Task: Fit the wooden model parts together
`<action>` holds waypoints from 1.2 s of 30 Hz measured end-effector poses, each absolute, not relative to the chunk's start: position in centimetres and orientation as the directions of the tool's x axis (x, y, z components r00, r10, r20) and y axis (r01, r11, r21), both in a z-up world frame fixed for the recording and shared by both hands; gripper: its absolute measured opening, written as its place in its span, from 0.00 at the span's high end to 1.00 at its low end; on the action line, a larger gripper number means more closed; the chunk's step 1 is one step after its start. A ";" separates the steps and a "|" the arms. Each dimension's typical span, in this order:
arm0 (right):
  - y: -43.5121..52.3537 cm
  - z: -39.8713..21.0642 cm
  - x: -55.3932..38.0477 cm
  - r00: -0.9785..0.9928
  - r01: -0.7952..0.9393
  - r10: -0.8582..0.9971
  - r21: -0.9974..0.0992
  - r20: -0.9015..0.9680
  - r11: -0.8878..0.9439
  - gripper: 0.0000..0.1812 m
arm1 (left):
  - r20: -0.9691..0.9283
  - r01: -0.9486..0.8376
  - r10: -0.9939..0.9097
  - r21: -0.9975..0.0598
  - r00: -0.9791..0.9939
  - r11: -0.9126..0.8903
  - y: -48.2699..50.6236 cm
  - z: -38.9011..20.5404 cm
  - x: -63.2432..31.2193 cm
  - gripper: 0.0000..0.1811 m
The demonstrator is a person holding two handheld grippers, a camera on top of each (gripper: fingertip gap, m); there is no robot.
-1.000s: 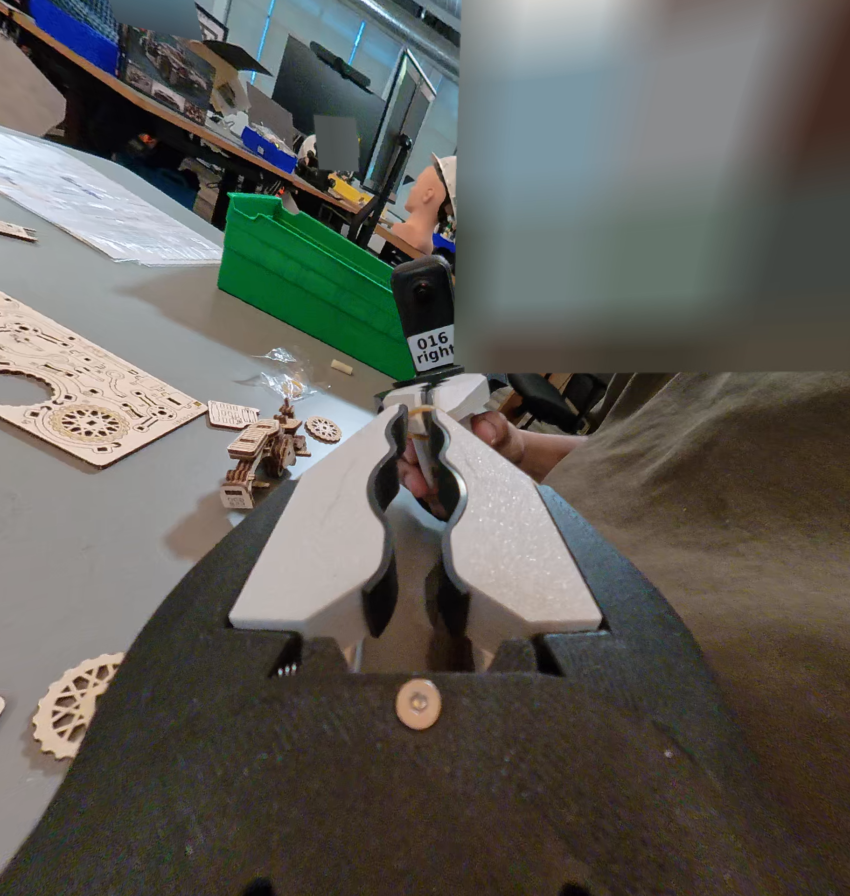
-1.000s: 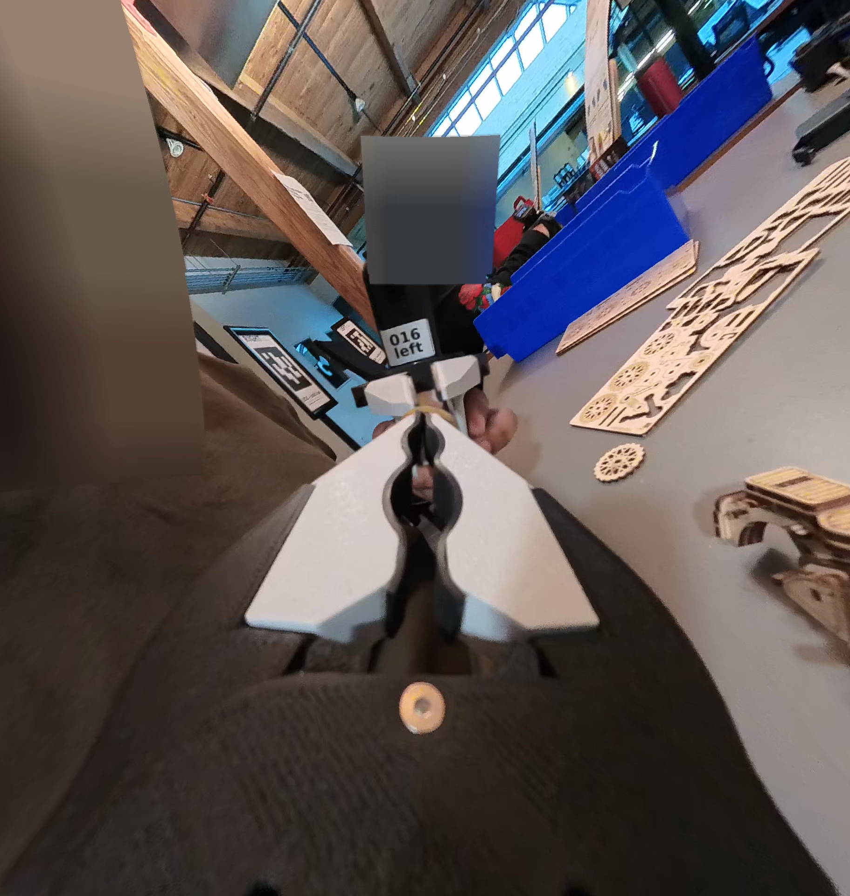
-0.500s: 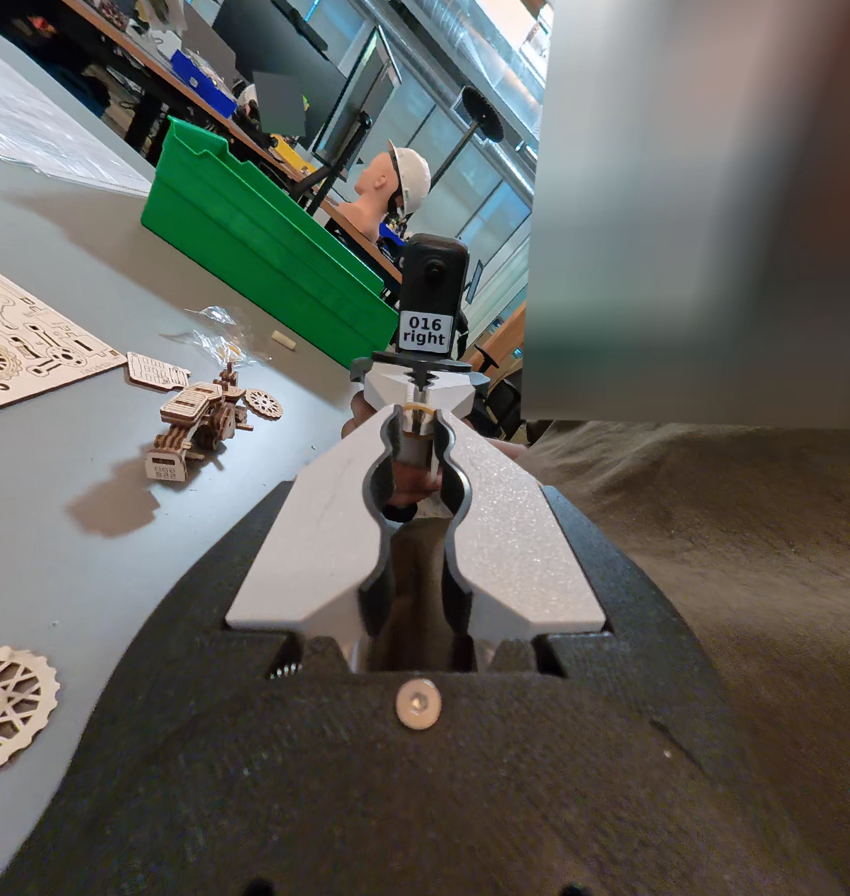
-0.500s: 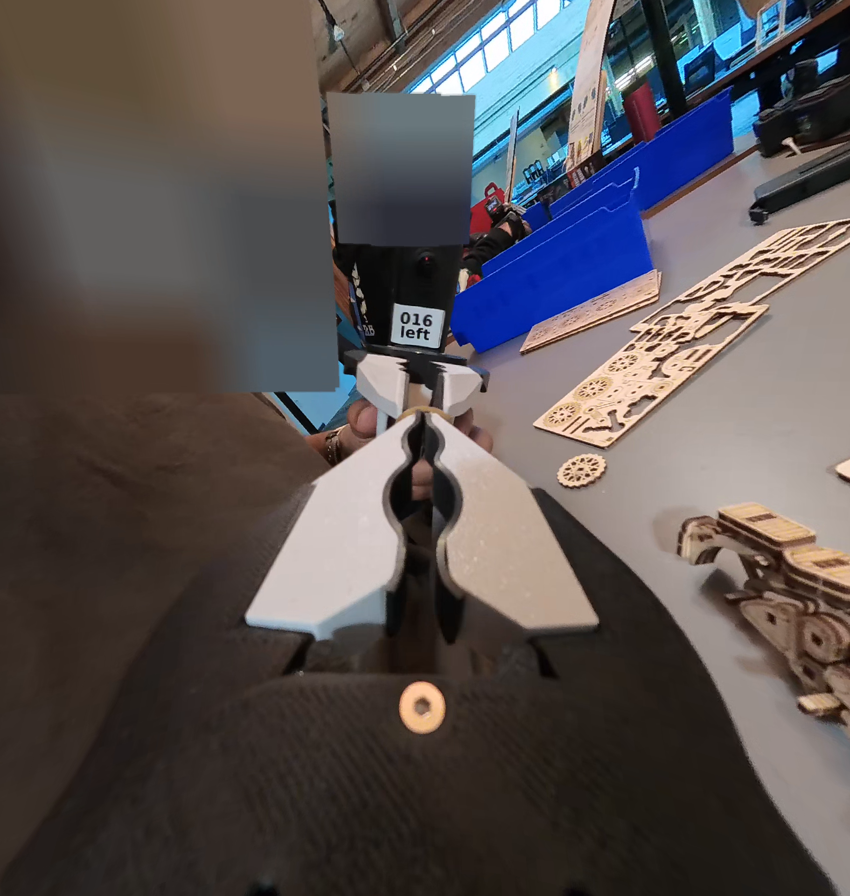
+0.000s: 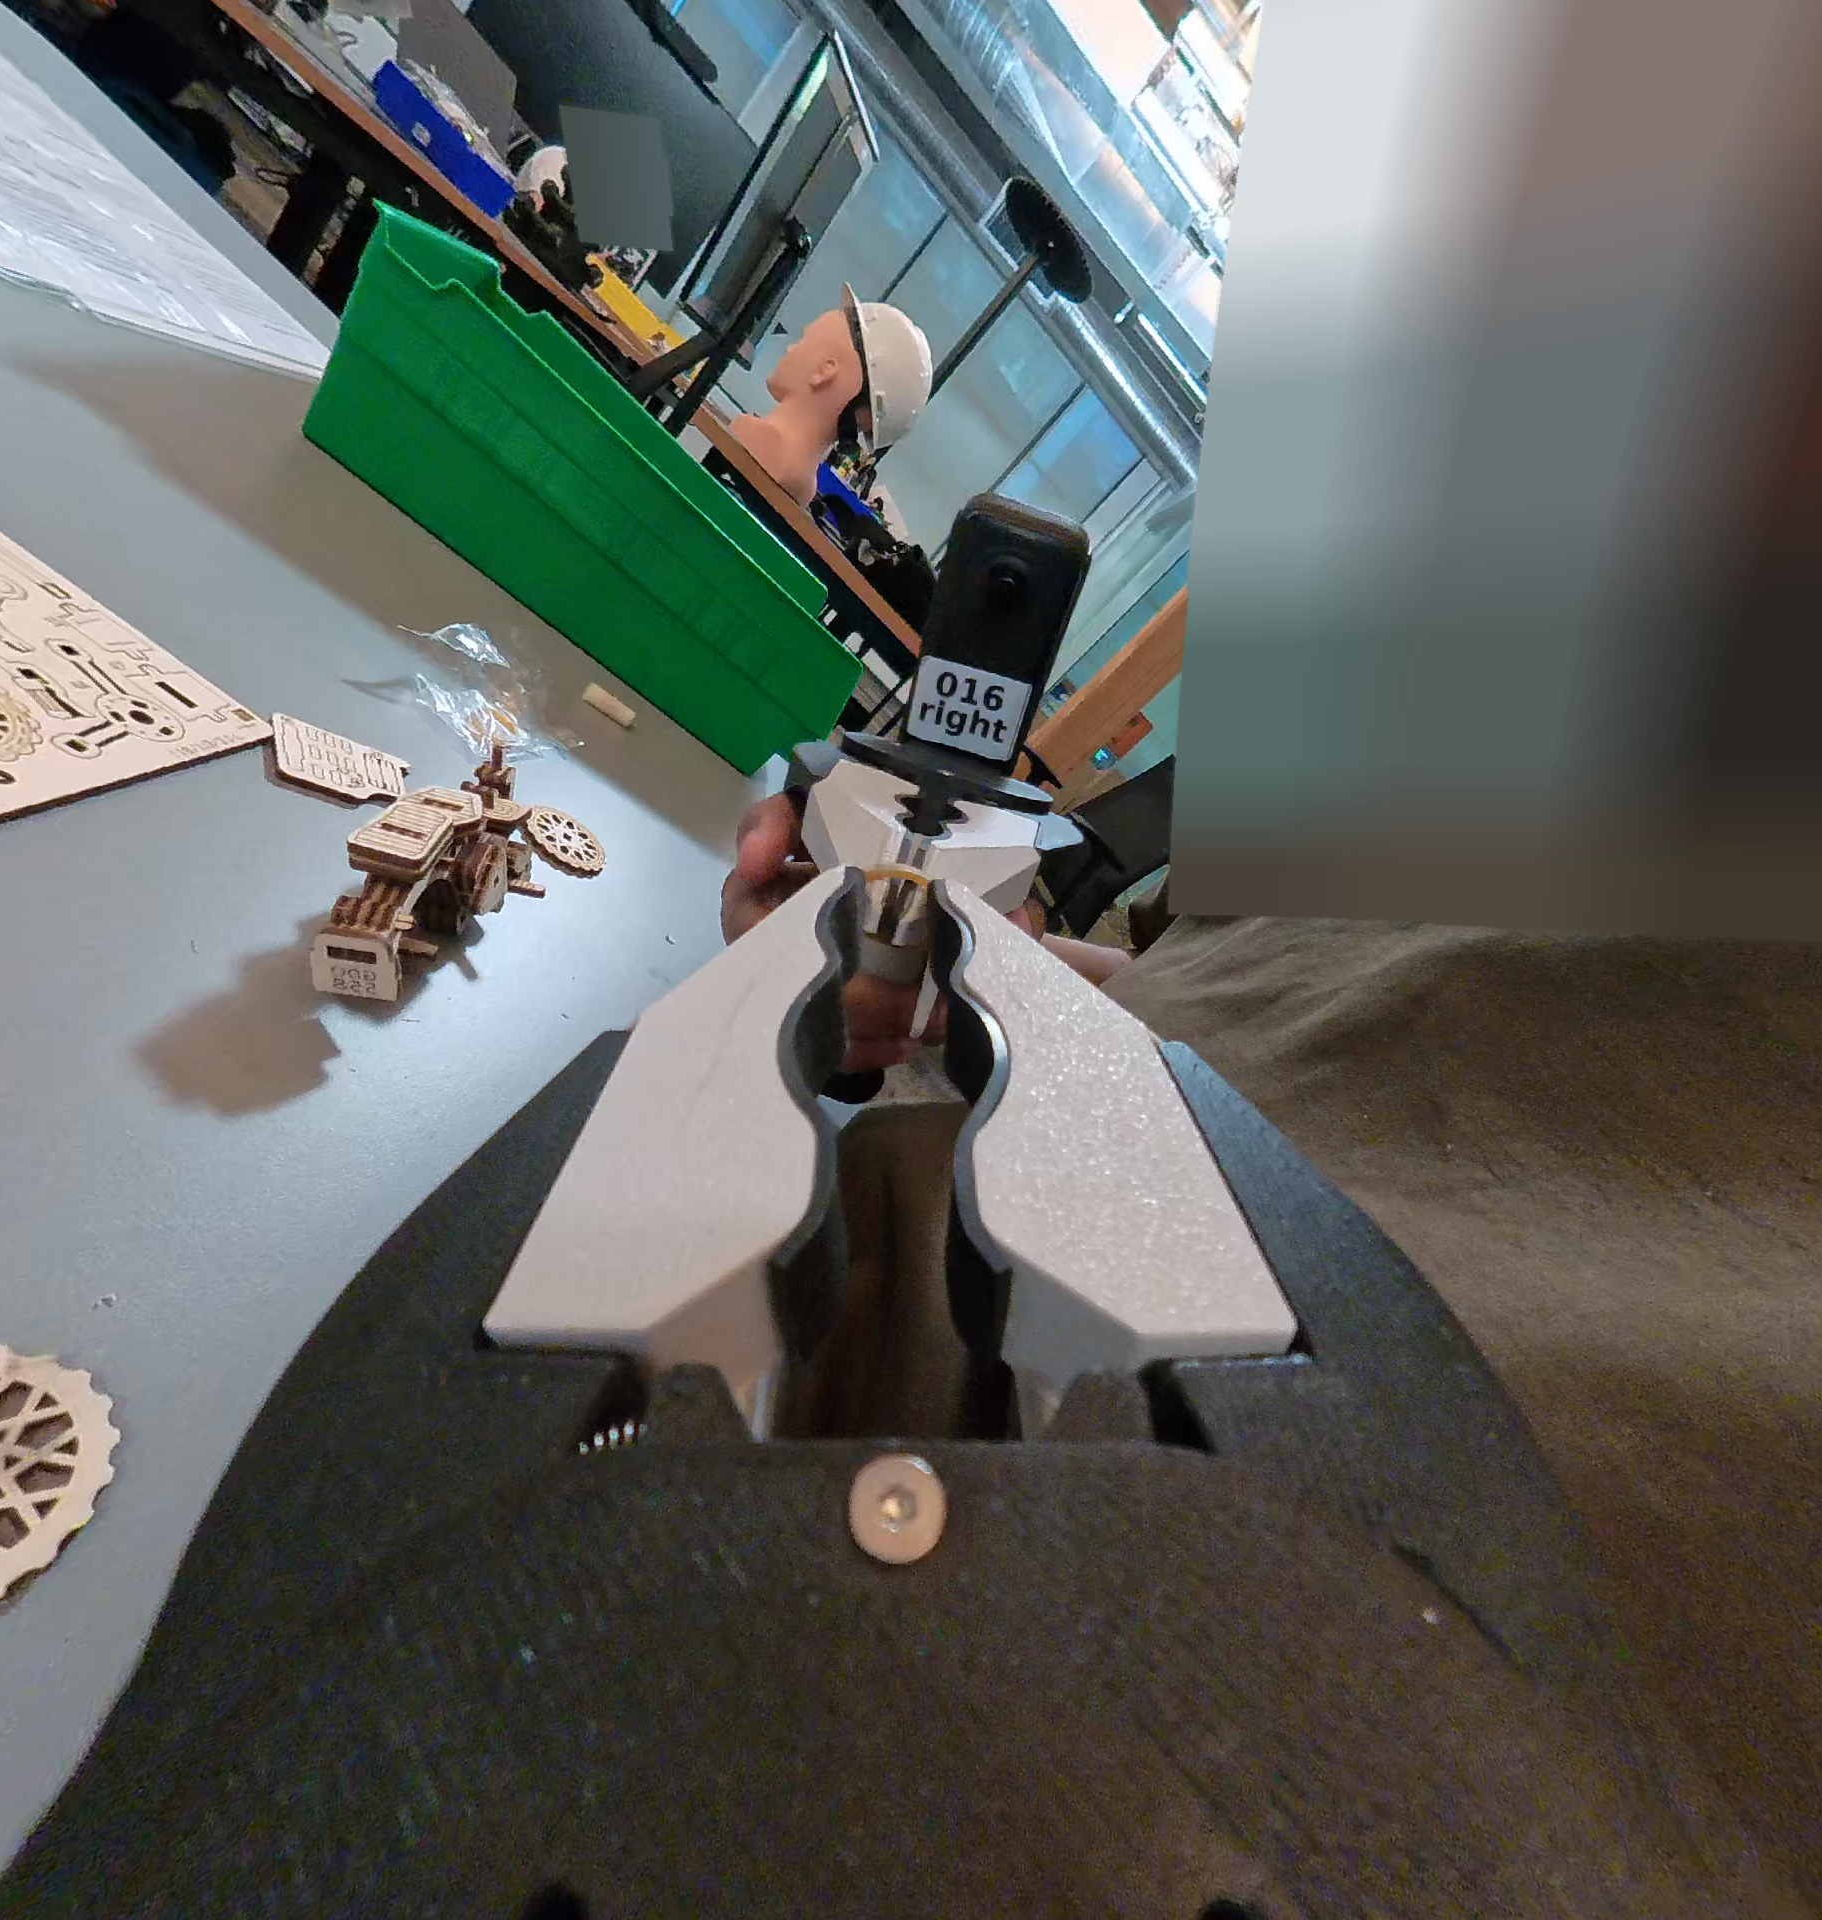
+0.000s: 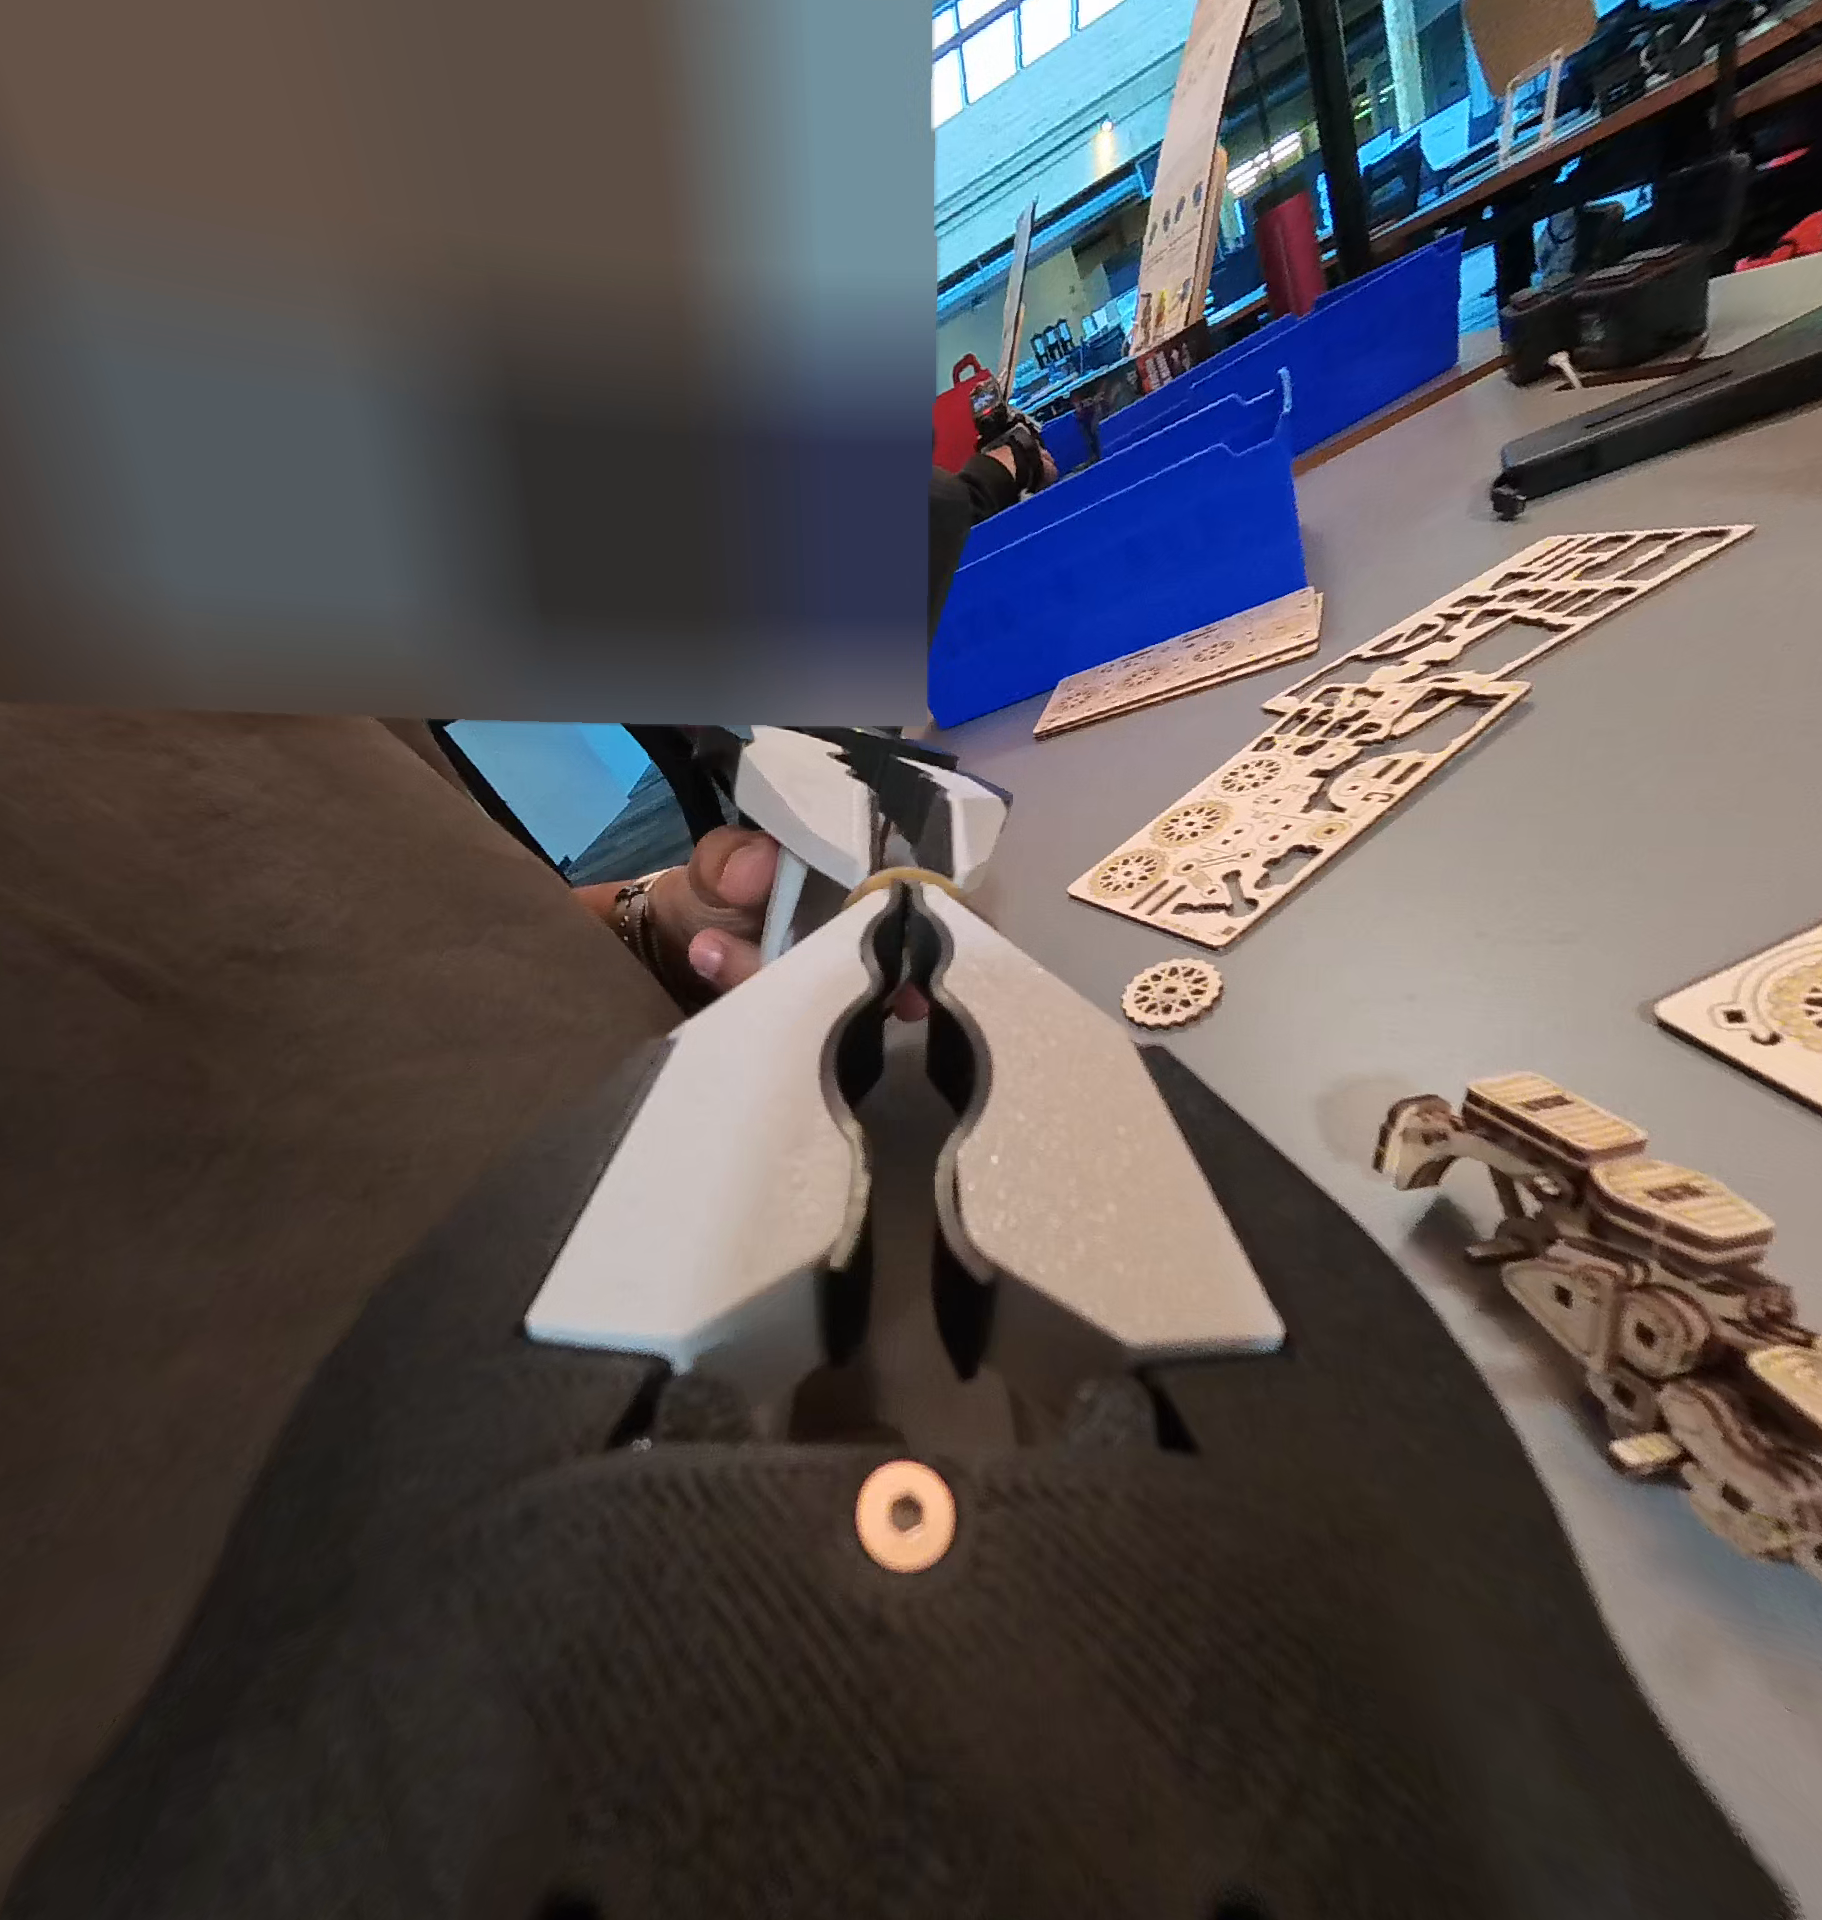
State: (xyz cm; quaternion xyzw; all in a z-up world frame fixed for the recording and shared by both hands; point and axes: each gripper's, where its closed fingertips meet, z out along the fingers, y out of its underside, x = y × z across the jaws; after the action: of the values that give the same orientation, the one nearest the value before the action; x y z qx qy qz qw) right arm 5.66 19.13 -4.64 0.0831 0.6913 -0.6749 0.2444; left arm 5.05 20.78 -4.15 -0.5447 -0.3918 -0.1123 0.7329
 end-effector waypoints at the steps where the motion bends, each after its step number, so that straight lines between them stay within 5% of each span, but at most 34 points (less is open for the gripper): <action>1: 19.1 -4.6 5.7 -0.864 0.449 -0.216 -0.890 -0.454 0.076 1.00 | 0.697 0.592 0.260 -0.710 0.668 0.382 20.8 -4.1 5.1 0.94; 24: 18.7 -5.3 5.6 -0.893 0.407 -0.166 -0.908 -0.418 0.094 1.00 | 0.711 0.604 0.273 -0.698 0.648 0.385 20.5 -4.7 4.9 0.94; 29: 18.2 -5.6 6.0 -0.875 0.436 -0.175 -0.892 -0.451 0.121 1.00 | 0.707 0.601 0.252 -0.699 0.660 0.388 20.5 -4.4 5.2 1.00; 36: 18.2 -5.3 5.8 -0.947 0.290 -0.123 -0.955 -0.296 0.060 1.00 | 0.708 0.599 0.245 -0.697 0.663 0.393 20.5 -4.2 5.3 1.00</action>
State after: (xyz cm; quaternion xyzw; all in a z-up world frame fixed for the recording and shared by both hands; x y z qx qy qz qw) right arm 5.78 18.16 -5.31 0.0588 0.7120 -0.6831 0.1512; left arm 5.26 20.45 -4.22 -0.5376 -0.3928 -0.1201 0.7364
